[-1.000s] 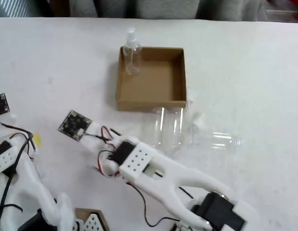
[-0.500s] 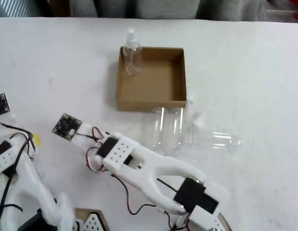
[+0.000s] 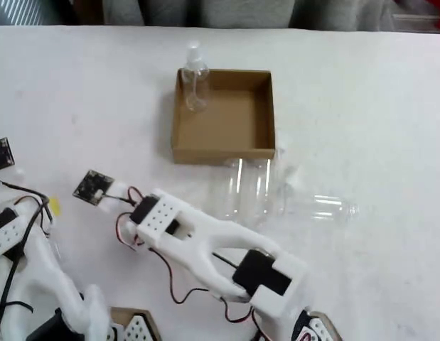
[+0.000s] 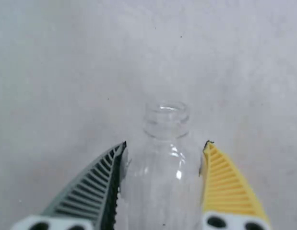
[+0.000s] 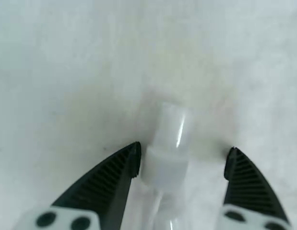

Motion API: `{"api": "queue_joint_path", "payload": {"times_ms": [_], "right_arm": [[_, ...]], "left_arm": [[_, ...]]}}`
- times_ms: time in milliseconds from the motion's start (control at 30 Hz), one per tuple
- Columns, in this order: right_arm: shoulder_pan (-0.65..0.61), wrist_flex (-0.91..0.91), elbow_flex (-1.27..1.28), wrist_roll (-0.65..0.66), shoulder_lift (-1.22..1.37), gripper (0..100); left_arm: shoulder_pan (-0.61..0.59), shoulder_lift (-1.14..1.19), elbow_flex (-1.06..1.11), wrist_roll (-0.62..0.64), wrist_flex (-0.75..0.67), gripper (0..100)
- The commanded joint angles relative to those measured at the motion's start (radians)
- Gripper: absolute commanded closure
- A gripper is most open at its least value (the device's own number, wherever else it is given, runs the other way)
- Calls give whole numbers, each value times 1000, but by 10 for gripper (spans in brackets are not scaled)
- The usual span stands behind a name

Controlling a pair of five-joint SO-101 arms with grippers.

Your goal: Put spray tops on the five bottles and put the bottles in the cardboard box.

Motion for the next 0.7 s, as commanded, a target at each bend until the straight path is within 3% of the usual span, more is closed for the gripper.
{"api": "queue_joint_path", "payload": {"times_ms": [0, 300, 667], "right_arm": [[-8, 35, -74, 34, 15, 745], [-8, 56, -109, 35, 45, 921], [47, 209, -170, 34, 8, 927]], "left_arm": [[15, -35, -8, 9, -21, 831], [19, -35, -8, 8, -21, 831], [19, -35, -8, 8, -21, 831]]}}
